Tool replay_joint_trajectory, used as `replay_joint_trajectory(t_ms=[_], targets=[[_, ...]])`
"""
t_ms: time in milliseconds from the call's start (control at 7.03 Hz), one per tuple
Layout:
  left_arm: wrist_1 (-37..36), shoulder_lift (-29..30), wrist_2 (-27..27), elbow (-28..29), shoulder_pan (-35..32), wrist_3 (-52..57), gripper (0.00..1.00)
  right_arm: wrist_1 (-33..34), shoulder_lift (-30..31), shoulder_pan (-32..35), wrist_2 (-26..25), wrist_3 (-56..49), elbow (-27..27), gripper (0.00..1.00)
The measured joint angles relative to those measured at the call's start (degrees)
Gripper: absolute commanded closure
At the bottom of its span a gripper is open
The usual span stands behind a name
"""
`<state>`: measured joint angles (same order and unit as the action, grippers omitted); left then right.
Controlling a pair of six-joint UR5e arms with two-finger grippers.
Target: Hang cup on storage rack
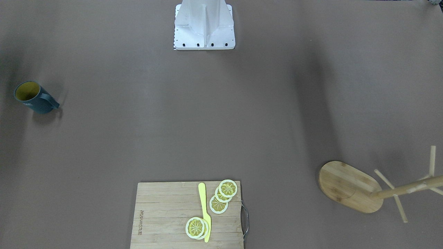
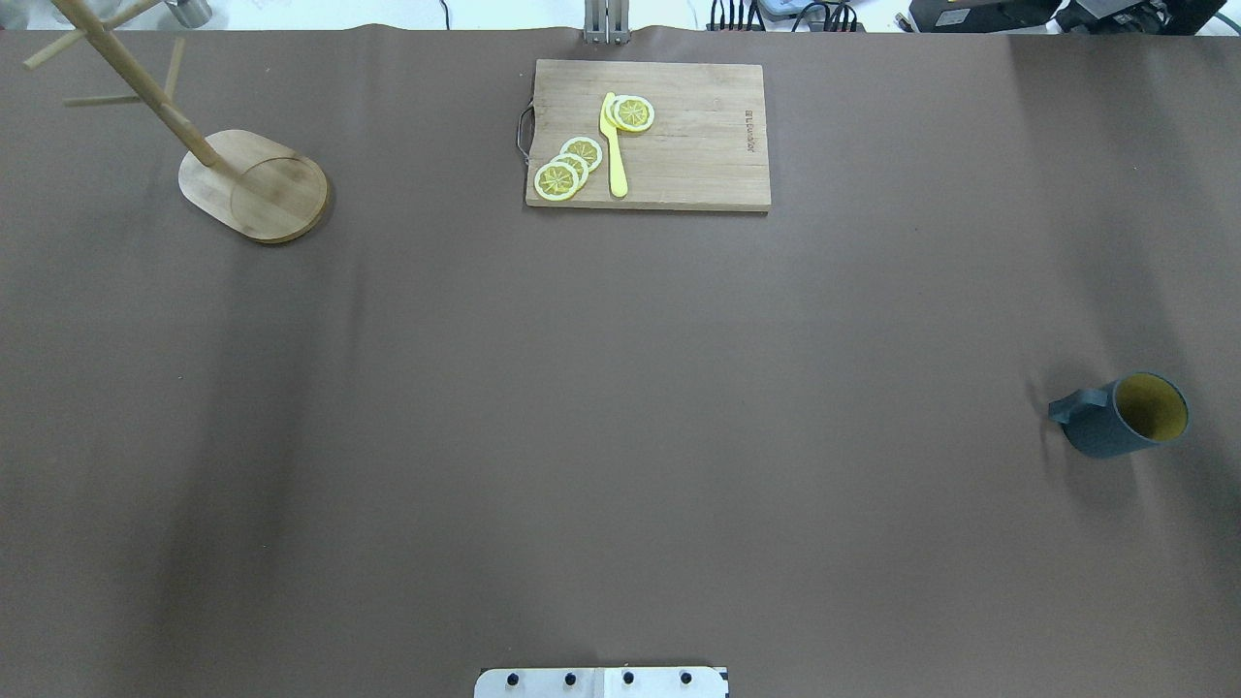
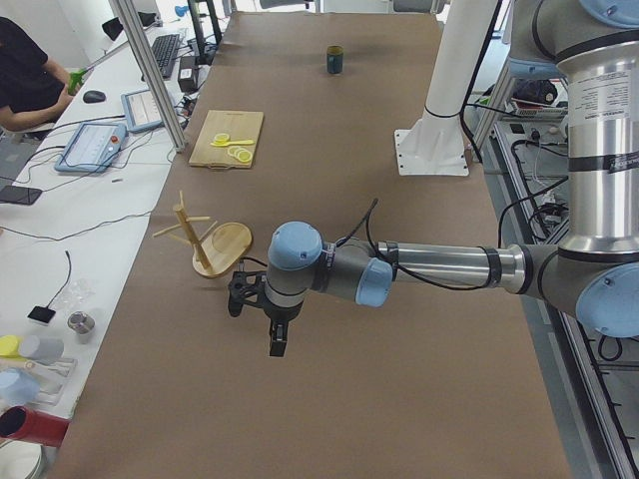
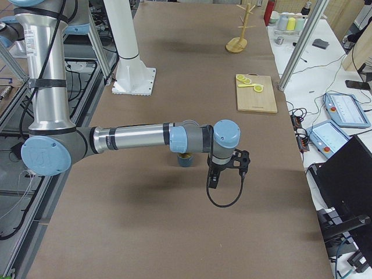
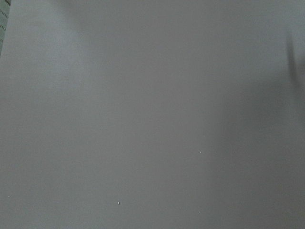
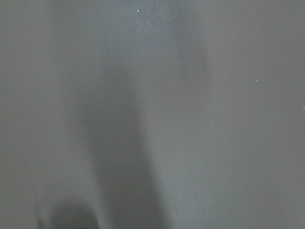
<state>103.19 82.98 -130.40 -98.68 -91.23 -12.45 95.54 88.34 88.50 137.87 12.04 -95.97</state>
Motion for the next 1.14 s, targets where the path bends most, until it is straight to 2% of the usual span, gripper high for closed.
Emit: replay_joint_trajectory(t_ms=[427, 711, 1138], targets=[[-0.05, -0.12, -0.13, 0.42, 0.00, 0.36, 0.01, 0.00, -0.07, 0.00, 0.03, 0.20, 0.04, 0.00], [-0.15, -0.24, -0.20, -0.05, -0.05, 4.38, 0.01, 0.02, -0.41, 0.00, 0.23, 0.32, -0.02, 0.00], [-0.71, -0.21, -2.92, -0.06, -0.06, 8.15, 0.01, 0.34, -4.25, -3.35, 0.49, 3.90, -0.36, 0.00]])
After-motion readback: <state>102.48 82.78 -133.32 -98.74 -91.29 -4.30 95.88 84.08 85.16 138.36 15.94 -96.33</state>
